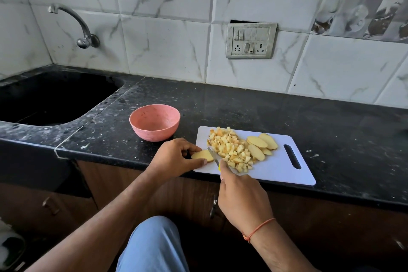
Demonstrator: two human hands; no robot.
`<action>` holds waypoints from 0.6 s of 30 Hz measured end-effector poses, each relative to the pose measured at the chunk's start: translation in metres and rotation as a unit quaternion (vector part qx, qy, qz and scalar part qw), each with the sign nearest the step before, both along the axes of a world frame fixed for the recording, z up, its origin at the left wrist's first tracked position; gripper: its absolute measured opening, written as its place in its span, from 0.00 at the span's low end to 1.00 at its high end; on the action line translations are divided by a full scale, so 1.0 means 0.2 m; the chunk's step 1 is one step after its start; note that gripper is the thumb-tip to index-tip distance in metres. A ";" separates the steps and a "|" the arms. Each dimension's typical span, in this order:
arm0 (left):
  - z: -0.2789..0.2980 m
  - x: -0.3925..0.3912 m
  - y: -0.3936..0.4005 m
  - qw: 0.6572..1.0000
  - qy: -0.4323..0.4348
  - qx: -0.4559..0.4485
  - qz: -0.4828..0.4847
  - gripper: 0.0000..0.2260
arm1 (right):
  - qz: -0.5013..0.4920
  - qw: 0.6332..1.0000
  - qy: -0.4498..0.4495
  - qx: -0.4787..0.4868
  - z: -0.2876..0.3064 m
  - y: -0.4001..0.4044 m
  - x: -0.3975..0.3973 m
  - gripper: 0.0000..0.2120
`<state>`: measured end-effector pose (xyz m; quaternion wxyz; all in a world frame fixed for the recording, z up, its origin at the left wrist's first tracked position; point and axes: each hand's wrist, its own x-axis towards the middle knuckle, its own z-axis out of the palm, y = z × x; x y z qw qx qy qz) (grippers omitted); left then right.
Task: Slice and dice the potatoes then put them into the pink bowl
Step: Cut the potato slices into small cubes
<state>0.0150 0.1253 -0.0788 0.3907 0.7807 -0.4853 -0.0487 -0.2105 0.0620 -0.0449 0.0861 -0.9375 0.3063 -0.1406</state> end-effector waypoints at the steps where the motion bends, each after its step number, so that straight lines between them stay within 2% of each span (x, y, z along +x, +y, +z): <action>1: 0.00 0.00 0.00 1.000 -0.002 -0.003 -0.003 0.19 | 0.001 1.000 0.011 -0.002 0.00 0.00 0.01 0.27; 10: -0.01 0.00 0.00 1.000 -0.002 -0.015 -0.001 0.19 | 0.000 0.999 0.037 0.000 0.02 -0.04 0.14 0.29; 18: 0.00 -0.02 0.00 1.000 0.003 -0.019 0.005 0.19 | 0.012 0.998 0.065 -0.006 0.00 0.01 -0.05 0.29</action>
